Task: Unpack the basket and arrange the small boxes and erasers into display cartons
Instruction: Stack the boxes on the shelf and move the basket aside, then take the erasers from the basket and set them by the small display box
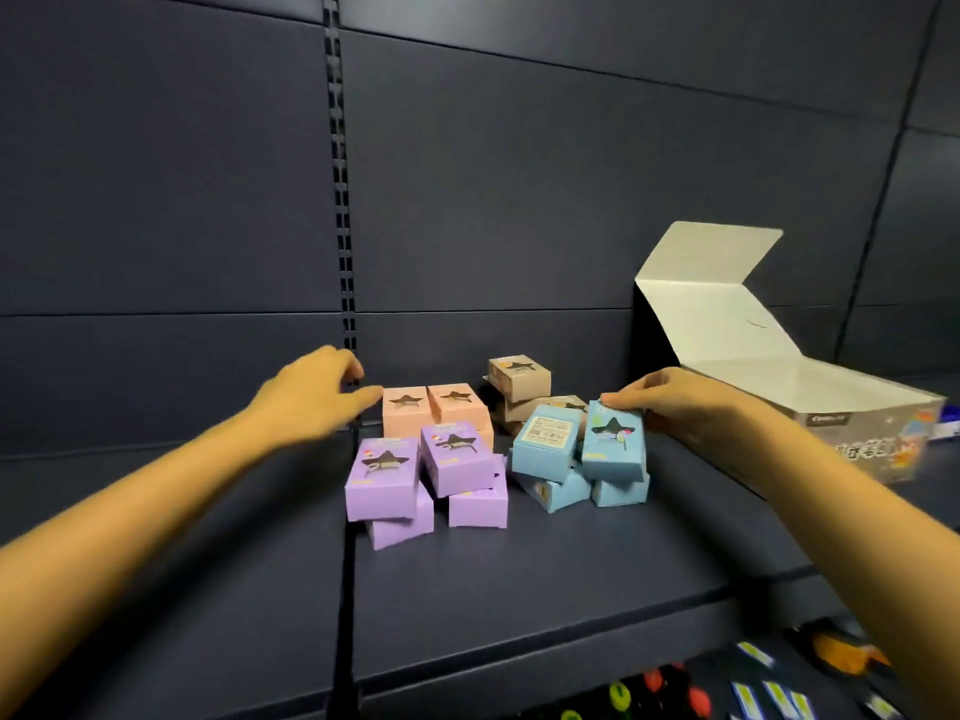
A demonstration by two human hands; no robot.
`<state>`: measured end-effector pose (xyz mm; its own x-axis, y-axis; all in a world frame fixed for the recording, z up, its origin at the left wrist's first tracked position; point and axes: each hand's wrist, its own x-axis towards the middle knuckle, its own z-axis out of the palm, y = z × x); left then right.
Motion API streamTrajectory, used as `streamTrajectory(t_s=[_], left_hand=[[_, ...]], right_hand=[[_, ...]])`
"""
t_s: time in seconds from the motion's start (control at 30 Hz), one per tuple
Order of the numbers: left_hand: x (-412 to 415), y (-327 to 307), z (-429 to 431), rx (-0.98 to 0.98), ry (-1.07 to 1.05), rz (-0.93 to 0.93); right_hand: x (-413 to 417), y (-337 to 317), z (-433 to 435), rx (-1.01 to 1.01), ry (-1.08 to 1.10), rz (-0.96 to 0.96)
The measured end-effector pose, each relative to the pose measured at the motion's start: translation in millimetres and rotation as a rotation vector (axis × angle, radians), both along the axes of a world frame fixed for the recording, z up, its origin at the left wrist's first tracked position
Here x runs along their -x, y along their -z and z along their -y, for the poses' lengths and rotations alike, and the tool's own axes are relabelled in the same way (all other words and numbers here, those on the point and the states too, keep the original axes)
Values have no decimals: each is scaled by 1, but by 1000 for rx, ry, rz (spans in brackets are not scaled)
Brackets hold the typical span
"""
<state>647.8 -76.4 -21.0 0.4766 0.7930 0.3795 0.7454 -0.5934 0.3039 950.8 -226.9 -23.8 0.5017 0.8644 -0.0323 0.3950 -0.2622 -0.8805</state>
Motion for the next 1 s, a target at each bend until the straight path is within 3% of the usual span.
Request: streamTrajectory(t_s=[0.1,0.2,0.37,0.53,0.7,1.0], left_hand=[[-5,-9,5,-128,-78,-103],[-8,-14,13,-186,-147,-157],[7,-17,26,-228,-248,-210],[67,-19,47,-232,-391,-263],[157,-20,77,-206,-575,-287],[320,-9,123,-139,-798,-404]], right_hand=[[-8,8,-11,105,-61,187],[-3,6,-15,199,-106,556],[23,-19,-27,-33,-237,923],[102,-35,-54,-247,-509,1006],[207,-31,-86,-320,-766,1058],[380,-26,-99,-409,-989,1080]])
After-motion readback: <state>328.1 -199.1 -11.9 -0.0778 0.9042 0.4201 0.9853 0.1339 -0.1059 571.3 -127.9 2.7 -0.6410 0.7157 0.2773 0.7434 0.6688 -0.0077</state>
